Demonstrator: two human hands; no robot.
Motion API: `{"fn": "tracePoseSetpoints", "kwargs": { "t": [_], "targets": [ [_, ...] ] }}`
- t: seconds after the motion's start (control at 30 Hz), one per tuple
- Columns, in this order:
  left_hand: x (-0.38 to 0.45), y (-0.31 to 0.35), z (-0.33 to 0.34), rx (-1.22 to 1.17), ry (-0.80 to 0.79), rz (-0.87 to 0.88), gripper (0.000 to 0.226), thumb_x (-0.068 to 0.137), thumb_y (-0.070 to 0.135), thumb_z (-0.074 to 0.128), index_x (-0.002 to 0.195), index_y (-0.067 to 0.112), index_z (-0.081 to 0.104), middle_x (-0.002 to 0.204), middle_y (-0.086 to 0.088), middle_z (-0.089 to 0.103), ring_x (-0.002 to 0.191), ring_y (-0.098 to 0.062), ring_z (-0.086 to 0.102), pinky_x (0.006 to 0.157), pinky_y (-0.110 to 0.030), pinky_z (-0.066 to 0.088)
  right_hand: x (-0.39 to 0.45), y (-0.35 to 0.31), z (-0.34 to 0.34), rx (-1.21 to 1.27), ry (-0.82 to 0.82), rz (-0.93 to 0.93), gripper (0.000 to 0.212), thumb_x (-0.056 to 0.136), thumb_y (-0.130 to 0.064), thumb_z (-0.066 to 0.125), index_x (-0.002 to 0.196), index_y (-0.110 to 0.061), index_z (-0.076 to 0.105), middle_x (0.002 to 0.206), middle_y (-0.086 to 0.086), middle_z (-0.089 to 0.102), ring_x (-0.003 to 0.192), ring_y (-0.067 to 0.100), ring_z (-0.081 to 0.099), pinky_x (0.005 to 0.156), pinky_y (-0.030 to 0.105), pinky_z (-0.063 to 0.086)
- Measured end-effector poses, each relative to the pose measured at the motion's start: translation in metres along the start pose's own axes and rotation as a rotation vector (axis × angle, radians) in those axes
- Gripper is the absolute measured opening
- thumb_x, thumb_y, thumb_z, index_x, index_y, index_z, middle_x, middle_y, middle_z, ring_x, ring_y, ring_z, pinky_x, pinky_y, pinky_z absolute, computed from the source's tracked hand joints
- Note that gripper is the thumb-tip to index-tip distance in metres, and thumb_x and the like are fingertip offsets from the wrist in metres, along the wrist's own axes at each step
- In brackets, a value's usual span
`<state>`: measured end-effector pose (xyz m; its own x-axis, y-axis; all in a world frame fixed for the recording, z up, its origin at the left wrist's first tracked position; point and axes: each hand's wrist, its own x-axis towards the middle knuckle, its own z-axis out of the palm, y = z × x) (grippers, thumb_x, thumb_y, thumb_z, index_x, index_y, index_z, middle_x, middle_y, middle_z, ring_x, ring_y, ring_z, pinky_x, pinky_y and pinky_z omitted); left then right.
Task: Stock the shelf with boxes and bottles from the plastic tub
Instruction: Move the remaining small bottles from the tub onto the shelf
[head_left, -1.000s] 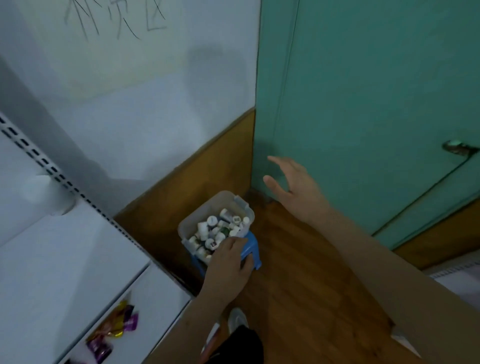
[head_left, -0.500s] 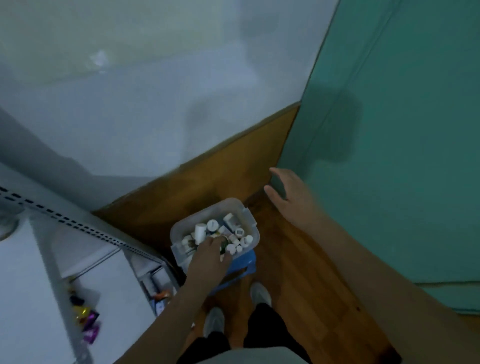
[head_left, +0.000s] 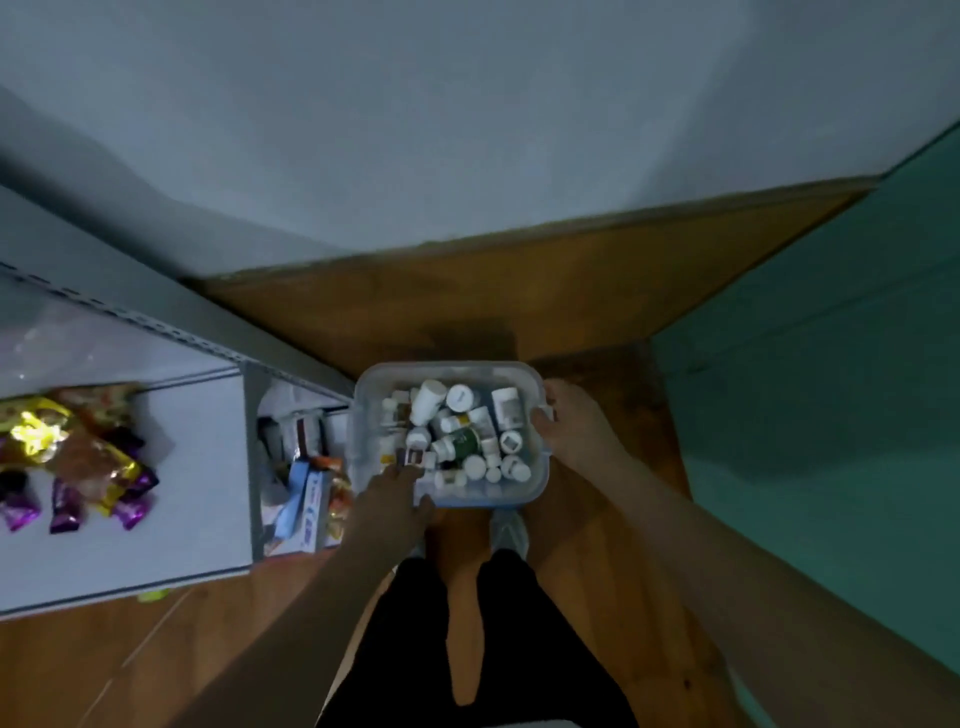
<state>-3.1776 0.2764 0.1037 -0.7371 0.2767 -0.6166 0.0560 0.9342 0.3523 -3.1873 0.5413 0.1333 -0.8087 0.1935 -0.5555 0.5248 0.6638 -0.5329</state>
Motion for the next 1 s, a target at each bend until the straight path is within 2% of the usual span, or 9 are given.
{"fn": "tracePoseSetpoints", "kwargs": {
  "t": [0.07, 0.17, 0.23, 0.3, 0.43, 0.6, 0.77, 0.9, 1.0],
  "targets": [
    [0.012, -0.005, 0.012, -0.009, 0.007, -0.006, 0.042, 0.095, 0.032, 0.056, 0.133, 0.015, 0.056, 0.127, -0.012, 0.058, 0.114, -0.033, 0.056, 0.092, -0.042, 0.049, 0.018, 0.009, 0.025, -0.013, -0.058, 0.015, 0.046, 0.101, -0.029, 0.052, 0.14, -0.005, 0.045, 0.132, 0.017, 0.054, 0.118, 0.032, 0.054, 0.09, 0.036, 0.044],
    [0.035, -0.014, 0.031, -0.02, 0.009, -0.01, 0.041, 0.094, 0.031, 0.057, 0.131, 0.013, 0.057, 0.123, -0.013, 0.059, 0.111, -0.035, 0.058, 0.089, -0.044, 0.051, 0.044, 0.018, 0.061, -0.065, -0.11, 0.014, 0.048, 0.1, -0.025, 0.052, 0.142, -0.003, 0.042, 0.132, 0.018, 0.056, 0.119, 0.032, 0.055, 0.084, 0.03, 0.04],
    [0.055, -0.02, 0.044, -0.018, 0.012, -0.009, 0.041, 0.094, 0.03, 0.057, 0.131, 0.013, 0.057, 0.125, -0.012, 0.058, 0.113, -0.034, 0.057, 0.09, -0.042, 0.05, 0.065, 0.024, 0.082, -0.086, -0.115, 0.026, 0.049, 0.1, -0.022, 0.053, 0.143, -0.003, 0.04, 0.133, 0.02, 0.056, 0.12, 0.033, 0.055, 0.094, 0.034, 0.041],
    [0.079, -0.026, 0.058, -0.028, 0.03, 0.006, 0.04, 0.093, 0.026, 0.059, 0.13, 0.012, 0.058, 0.127, -0.012, 0.057, 0.116, -0.033, 0.055, 0.091, -0.041, 0.047, 0.09, 0.03, 0.101, -0.093, -0.095, 0.058, 0.047, 0.1, -0.019, 0.053, 0.142, -0.003, 0.04, 0.133, 0.021, 0.057, 0.119, 0.034, 0.056, 0.097, 0.036, 0.043],
    [0.13, -0.035, 0.085, 0.015, 0.089, 0.076, 0.039, 0.085, 0.021, 0.063, 0.123, 0.01, 0.062, 0.117, -0.013, 0.06, 0.11, -0.036, 0.056, 0.089, -0.043, 0.047, 0.142, 0.044, 0.132, -0.156, -0.043, 0.167, 0.048, 0.102, -0.014, 0.051, 0.146, -0.003, 0.036, 0.138, 0.017, 0.055, 0.125, 0.031, 0.054, 0.099, 0.031, 0.042],
    [0.18, -0.046, 0.111, 0.126, 0.053, 0.105, 0.051, 0.087, 0.034, 0.064, 0.133, 0.017, 0.05, 0.128, -0.007, 0.057, 0.119, -0.03, 0.052, 0.098, -0.043, 0.041, 0.19, 0.064, 0.163, -0.256, -0.088, 0.265, 0.052, 0.102, -0.02, 0.052, 0.146, -0.002, 0.032, 0.14, 0.018, 0.052, 0.128, 0.032, 0.051, 0.098, 0.034, 0.042],
    [0.201, -0.051, 0.125, 0.338, 0.024, 0.121, 0.056, 0.086, 0.054, 0.06, 0.129, 0.019, 0.05, 0.125, -0.002, 0.06, 0.121, -0.023, 0.047, 0.101, -0.04, 0.034, 0.208, 0.084, 0.188, -0.227, -0.086, 0.258, 0.075, 0.094, -0.034, 0.063, 0.149, -0.001, 0.024, 0.137, 0.02, 0.051, 0.123, 0.036, 0.053, 0.098, 0.04, 0.044],
    [0.203, -0.054, 0.127, 0.344, 0.062, 0.136, 0.054, 0.084, 0.056, 0.061, 0.124, 0.021, 0.054, 0.121, 0.001, 0.062, 0.121, -0.021, 0.047, 0.103, -0.04, 0.029, 0.211, 0.089, 0.191, -0.217, -0.023, 0.263, 0.055, 0.093, -0.031, 0.065, 0.135, -0.005, 0.041, 0.129, 0.018, 0.055, 0.116, 0.035, 0.057, 0.088, 0.036, 0.044],
    [0.199, -0.056, 0.121, 0.281, 0.101, 0.15, 0.051, 0.08, 0.056, 0.066, 0.119, 0.023, 0.059, 0.117, 0.003, 0.064, 0.118, -0.019, 0.05, 0.106, -0.037, 0.026, 0.206, 0.082, 0.188, -0.345, 0.014, 0.188, 0.049, 0.092, -0.03, 0.066, 0.131, -0.007, 0.046, 0.127, 0.015, 0.057, 0.115, 0.032, 0.058, 0.088, 0.036, 0.045]
  ]
}}
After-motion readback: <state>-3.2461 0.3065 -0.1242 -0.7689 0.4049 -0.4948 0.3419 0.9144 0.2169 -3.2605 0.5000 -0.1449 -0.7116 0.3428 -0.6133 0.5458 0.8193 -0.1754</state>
